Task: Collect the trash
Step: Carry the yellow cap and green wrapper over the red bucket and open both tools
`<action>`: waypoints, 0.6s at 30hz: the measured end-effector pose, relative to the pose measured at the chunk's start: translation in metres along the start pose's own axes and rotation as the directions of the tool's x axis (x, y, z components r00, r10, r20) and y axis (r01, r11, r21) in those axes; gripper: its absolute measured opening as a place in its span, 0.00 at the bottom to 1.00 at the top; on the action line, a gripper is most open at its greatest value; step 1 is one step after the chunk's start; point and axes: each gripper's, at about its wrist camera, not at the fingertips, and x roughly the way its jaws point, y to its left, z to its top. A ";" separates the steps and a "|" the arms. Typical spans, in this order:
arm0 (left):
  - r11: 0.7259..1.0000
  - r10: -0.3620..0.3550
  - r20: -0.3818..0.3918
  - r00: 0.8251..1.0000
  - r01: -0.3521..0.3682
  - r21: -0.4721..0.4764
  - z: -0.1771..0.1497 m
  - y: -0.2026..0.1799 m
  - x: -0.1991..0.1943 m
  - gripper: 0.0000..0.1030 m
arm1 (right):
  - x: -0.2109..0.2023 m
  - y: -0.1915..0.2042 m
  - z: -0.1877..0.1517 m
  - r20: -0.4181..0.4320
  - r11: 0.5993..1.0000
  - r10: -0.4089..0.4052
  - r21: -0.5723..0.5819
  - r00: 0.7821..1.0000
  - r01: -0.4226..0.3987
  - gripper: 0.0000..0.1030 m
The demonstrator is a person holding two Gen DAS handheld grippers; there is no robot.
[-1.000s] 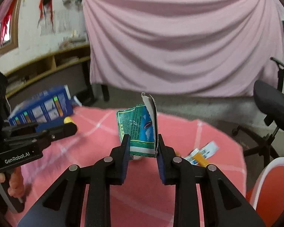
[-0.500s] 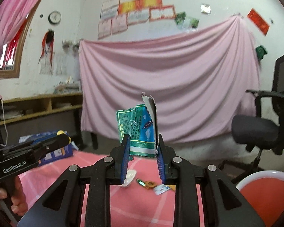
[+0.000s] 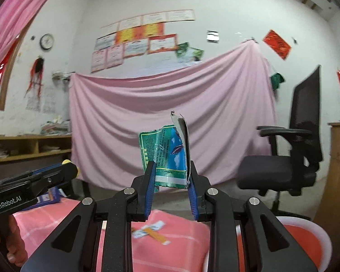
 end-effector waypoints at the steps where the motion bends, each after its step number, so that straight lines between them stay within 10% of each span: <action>1: 1.000 -0.013 -0.002 1.000 0.013 0.006 0.002 -0.008 0.006 0.26 | -0.004 -0.008 0.000 0.001 1.000 -0.019 0.008 1.000 0.019 0.24; 18: 0.972 -0.224 -0.199 0.954 0.233 0.020 -0.007 -0.110 0.106 0.26 | -0.014 -0.117 -0.011 -0.164 0.955 -0.205 0.182 0.965 0.234 0.25</action>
